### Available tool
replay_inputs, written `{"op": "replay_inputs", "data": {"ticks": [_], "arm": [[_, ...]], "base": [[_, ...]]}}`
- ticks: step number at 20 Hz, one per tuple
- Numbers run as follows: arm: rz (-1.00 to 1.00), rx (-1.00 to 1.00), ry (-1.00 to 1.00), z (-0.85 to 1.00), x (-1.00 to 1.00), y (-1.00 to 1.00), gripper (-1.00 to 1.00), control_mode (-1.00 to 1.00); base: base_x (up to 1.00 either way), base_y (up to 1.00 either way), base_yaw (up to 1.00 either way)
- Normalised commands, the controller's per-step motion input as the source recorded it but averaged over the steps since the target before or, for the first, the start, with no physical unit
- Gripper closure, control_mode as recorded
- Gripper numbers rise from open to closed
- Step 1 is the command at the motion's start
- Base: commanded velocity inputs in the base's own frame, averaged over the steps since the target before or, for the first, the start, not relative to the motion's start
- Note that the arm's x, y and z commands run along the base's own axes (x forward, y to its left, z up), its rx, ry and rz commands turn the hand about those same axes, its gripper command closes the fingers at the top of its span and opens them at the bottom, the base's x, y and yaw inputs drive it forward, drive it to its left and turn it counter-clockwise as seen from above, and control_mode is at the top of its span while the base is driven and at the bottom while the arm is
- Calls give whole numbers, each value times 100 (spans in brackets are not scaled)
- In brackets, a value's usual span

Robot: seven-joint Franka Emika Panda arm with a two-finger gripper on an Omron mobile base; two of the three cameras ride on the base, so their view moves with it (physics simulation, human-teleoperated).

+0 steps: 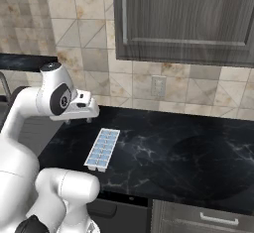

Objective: The ice cube tray has been filled with water. Take the tray and place it in the freezer to make ice. Close the freezer door after placing the tray.

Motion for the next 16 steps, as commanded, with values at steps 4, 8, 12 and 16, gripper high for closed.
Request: {"op": "replay_inputs", "data": {"ticks": [4,8,12,16], "arm": [[13,0,0,-39,3,-1,-100,-100],[17,0,1,-36,21,0,-100,-100],[15,0,5,-21,32,0,-100,-100],[9,3,11,-14,35,0,-100,-100]], "base": [[0,0,0],[0,0,0],[0,0,0],[0,0,0]]}}
